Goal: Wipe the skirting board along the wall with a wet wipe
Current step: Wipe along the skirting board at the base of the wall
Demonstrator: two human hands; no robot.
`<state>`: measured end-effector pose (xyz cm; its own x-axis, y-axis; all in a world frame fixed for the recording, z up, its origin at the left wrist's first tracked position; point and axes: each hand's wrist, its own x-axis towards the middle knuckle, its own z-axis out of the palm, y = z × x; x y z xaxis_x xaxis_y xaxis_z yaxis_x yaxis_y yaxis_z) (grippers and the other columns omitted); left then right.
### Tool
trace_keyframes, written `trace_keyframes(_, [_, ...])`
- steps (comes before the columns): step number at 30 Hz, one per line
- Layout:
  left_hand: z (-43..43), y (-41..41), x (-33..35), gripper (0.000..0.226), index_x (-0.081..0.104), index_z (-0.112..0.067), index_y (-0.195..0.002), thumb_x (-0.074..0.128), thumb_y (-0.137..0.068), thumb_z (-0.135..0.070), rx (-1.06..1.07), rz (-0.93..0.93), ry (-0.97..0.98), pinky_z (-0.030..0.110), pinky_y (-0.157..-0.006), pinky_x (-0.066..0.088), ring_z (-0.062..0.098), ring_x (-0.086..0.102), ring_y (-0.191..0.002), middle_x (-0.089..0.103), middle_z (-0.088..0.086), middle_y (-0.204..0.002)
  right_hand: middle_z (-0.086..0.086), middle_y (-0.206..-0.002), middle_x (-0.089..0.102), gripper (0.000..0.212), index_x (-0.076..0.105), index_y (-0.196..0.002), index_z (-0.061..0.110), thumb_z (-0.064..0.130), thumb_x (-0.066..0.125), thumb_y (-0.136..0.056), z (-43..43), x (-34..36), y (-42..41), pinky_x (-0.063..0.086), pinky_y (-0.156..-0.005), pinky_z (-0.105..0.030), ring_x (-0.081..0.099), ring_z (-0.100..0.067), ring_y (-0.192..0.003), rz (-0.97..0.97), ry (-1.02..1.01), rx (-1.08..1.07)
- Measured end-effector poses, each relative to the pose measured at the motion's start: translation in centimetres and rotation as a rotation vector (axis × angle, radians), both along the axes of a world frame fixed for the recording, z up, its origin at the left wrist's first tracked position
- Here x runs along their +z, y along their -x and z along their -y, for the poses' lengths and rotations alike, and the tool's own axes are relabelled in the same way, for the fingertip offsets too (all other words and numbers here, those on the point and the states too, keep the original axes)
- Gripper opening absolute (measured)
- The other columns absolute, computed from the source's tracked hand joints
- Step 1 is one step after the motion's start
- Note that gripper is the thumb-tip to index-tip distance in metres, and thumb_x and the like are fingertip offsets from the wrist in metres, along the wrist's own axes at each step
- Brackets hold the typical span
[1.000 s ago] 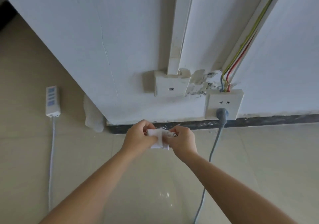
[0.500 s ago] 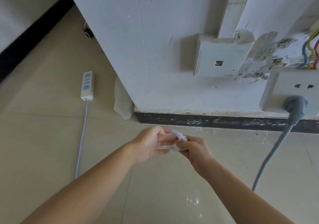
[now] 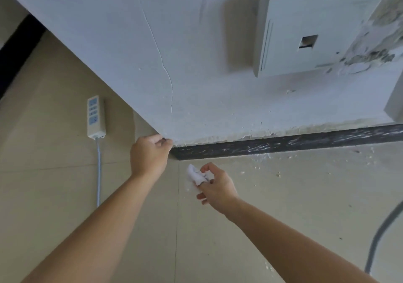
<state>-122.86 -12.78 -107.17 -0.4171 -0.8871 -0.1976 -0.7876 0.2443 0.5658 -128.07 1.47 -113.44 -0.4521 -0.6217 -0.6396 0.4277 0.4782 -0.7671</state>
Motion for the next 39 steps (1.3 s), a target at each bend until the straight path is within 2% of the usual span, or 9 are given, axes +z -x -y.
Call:
trace_keyframes(3, [0.8, 0.0, 0.0, 0.015, 0.077, -0.012, -0.081, 0.068, -0.084, -0.024, -0.040, -0.009, -0.001, 0.026, -0.063, 0.049, 0.028, 0.059, -0.065, 0.071, 0.007, -0.071, 0.002, -0.062, 0.057, 0.030, 0.054, -0.079, 0.018, 0.043, 0.070, -0.078, 3.0, -0.2, -1.5, 0.042, -0.049, -0.020, 0.050, -0.015, -0.055, 0.032, 0.013, -0.121])
trace_keyframes(7, [1.7, 0.0, 0.3, 0.011, 0.078, -0.014, -0.081, 0.074, -0.080, -0.024, -0.099, -0.007, 0.017, 0.020, -0.060, 0.044, 0.021, 0.068, -0.076, 0.074, -0.001, -0.076, 0.001, -0.060, 0.057, 0.019, 0.054, -0.077, 0.017, 0.027, 0.069, -0.077, 6.0, -0.3, -2.3, 0.038, -0.050, -0.019, 0.051, -0.017, -0.057, 0.100, 0.029, -0.277])
trace_keyframes(11, [2.2, -0.1, 0.0, 0.010, 0.079, -0.015, -0.081, 0.075, -0.080, -0.024, -0.118, -0.020, 0.020, 0.011, -0.052, 0.039, 0.004, 0.058, -0.058, 0.073, -0.003, -0.075, 0.000, -0.061, 0.060, 0.016, 0.053, -0.079, 0.014, 0.014, 0.069, -0.077, 7.9, -1.1, -2.1, 0.053, -0.061, -0.027, 0.059, -0.019, -0.061, 0.180, 0.011, -0.456])
trace_keyframes(15, [2.1, -0.1, -0.2, 0.013, 0.078, -0.012, -0.084, 0.074, -0.082, -0.024, -0.125, -0.037, 0.038, 0.022, -0.054, 0.037, 0.016, 0.052, -0.060, 0.070, 0.008, -0.069, -0.007, -0.069, 0.063, 0.013, 0.056, -0.081, 0.009, -0.001, 0.063, -0.076, 8.3, -2.1, -2.0, 0.059, -0.074, -0.033, 0.061, -0.020, -0.064, 0.303, 0.059, -0.601])
trace_keyframes(19, [2.0, -0.2, -0.6, 0.013, 0.076, -0.013, -0.080, 0.072, -0.084, -0.024, -0.133, -0.061, 0.040, 0.022, -0.054, 0.037, 0.020, 0.058, -0.066, 0.070, 0.015, -0.071, -0.012, -0.074, 0.062, 0.018, 0.054, -0.078, 0.005, -0.010, 0.063, -0.076, 6.4, -2.1, -0.6, 0.060, -0.065, -0.025, 0.062, -0.017, -0.063, 0.401, 0.159, -0.746])
trace_keyframes(22, [1.9, -0.3, -1.0, 0.013, 0.076, -0.012, -0.083, 0.069, -0.086, -0.023, -0.112, -0.069, 0.036, 0.016, -0.051, 0.038, 0.025, 0.067, -0.068, 0.071, 0.009, -0.070, -0.013, -0.075, 0.058, 0.023, 0.050, -0.076, 0.005, -0.015, 0.061, -0.079, 3.8, -2.7, 0.5, 0.059, -0.061, -0.025, 0.062, -0.020, -0.068, 0.523, 0.236, -1.059])
trace_keyframes(29, [1.9, -0.1, -1.4, 0.015, 0.074, -0.007, -0.080, 0.069, -0.086, -0.020, -0.127, -0.057, 0.069, 0.031, -0.071, 0.052, 0.026, 0.071, -0.073, 0.074, 0.008, -0.077, -0.006, -0.075, 0.060, 0.012, 0.054, -0.086, 0.009, 0.002, 0.062, -0.082, 6.3, -2.9, -3.8, 0.060, -0.070, -0.037, 0.060, -0.019, -0.059, 0.352, -0.020, -0.475])
trace_keyframes(35, [2.0, -0.2, -1.0, 0.024, 0.072, 0.000, -0.090, 0.064, -0.090, -0.022, -0.204, 0.004, 0.117, 0.035, -0.071, 0.052, 0.029, 0.066, -0.074, 0.074, 0.013, -0.087, -0.020, -0.088, 0.066, 0.016, 0.056, -0.092, 0.001, -0.009, 0.062, -0.081, 7.6, -1.4, -1.0, 0.060, -0.058, -0.025, 0.066, -0.028, -0.077, 0.620, 0.189, -0.756])
trace_keyframes(39, [2.0, -0.2, -0.8, 0.022, 0.074, -0.005, -0.095, 0.061, -0.093, -0.022, -0.224, 0.011, 0.094, 0.037, -0.079, 0.054, 0.027, 0.067, -0.084, 0.074, 0.009, -0.090, -0.022, -0.107, 0.067, 0.030, 0.059, -0.112, -0.005, -0.009, 0.061, -0.082, 3.0, -2.1, 0.9, 0.061, -0.069, -0.029, 0.070, -0.027, -0.080, 0.706, 0.307, -1.084])
